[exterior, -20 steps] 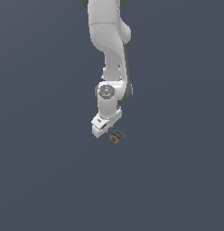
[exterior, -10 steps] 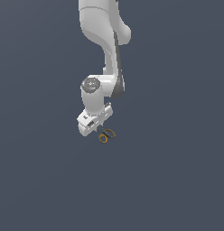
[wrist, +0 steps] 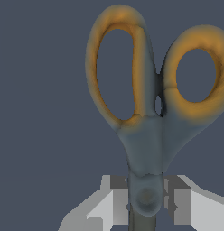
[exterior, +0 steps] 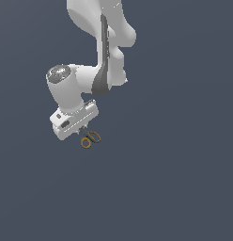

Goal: Pick up the object and move it to a goal position.

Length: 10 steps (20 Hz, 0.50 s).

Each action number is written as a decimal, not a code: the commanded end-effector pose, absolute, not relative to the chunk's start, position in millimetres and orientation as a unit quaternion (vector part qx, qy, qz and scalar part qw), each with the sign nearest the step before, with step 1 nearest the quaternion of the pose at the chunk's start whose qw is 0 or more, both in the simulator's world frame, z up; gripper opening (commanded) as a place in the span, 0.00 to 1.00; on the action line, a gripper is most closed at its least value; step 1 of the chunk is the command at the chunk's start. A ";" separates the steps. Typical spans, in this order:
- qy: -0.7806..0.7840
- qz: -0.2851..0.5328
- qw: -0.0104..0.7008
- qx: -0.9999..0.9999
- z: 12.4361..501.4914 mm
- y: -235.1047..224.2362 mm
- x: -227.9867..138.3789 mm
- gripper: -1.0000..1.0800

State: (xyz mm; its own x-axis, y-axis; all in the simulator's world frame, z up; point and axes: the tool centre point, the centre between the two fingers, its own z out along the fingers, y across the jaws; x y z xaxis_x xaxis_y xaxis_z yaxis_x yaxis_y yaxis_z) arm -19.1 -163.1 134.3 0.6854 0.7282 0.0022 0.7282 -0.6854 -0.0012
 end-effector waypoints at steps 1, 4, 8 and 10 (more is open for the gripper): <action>-0.397 -0.001 0.001 -0.918 153.7 -185.4 -11.5 0.00; -0.397 -0.001 0.001 -0.918 172.3 -207.7 -3.3 0.00; -0.396 0.000 0.001 -0.918 190.7 -230.1 5.4 0.00; -0.396 0.000 0.000 -0.918 197.5 -238.5 8.8 0.00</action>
State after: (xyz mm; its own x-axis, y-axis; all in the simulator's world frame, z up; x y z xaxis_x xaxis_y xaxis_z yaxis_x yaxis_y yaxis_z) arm 5.9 -232.0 191.6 0.6873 0.7264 0.0010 0.7264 -0.6873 -0.0002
